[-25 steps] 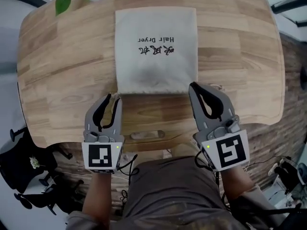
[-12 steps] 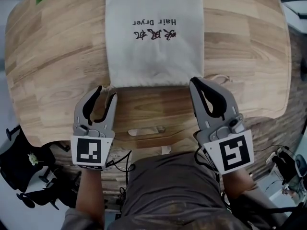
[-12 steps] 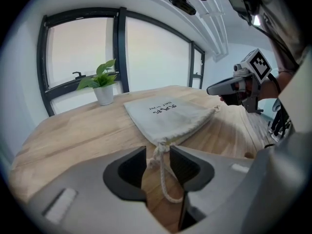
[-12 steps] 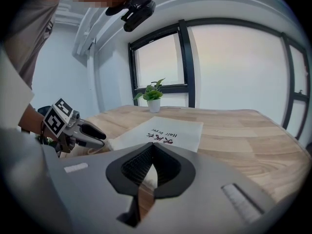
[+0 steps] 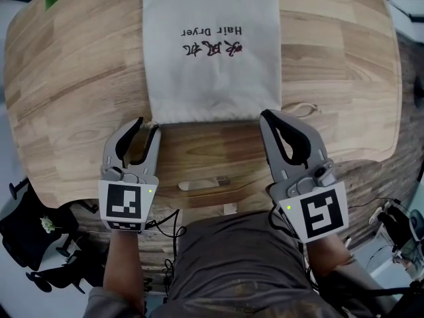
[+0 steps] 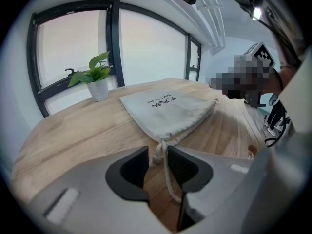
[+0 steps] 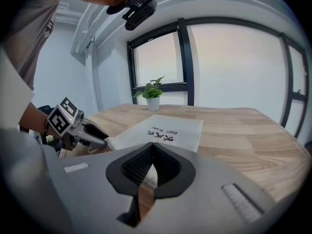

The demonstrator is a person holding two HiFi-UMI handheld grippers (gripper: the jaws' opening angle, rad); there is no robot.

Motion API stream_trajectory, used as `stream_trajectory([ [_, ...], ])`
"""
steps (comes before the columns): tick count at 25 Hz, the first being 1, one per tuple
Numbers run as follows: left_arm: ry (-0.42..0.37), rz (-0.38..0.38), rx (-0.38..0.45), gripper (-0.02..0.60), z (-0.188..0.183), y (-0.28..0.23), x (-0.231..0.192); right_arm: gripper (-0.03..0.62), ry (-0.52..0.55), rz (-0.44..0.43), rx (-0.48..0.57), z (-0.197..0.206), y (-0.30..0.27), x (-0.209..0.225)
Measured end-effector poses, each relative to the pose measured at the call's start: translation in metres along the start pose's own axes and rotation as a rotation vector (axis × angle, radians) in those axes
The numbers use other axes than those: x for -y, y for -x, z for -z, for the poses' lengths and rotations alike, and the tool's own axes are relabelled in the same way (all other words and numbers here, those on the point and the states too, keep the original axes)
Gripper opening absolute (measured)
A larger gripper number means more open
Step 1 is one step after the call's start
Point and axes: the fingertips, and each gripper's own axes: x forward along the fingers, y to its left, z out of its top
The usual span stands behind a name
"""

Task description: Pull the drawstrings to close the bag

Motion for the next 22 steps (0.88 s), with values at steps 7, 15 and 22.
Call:
stream_trajectory([
  [7,-0.056,0.008,-0.002,0.081,-0.001,-0.001,0.003,0.031,0.005,-0.002,-0.017,0.006,-0.002,-0.001],
  [15,-0.072,0.044,-0.021,0.06,0.004,-0.003,0.004,0.034,0.022,0.004,-0.043,0.018,0.002,0.003],
  [22,-0.071,0.066,-0.045,0.06,0.009,-0.004,0.002,0.125,0.073,-0.015,-0.122,0.036,0.015,0.024],
])
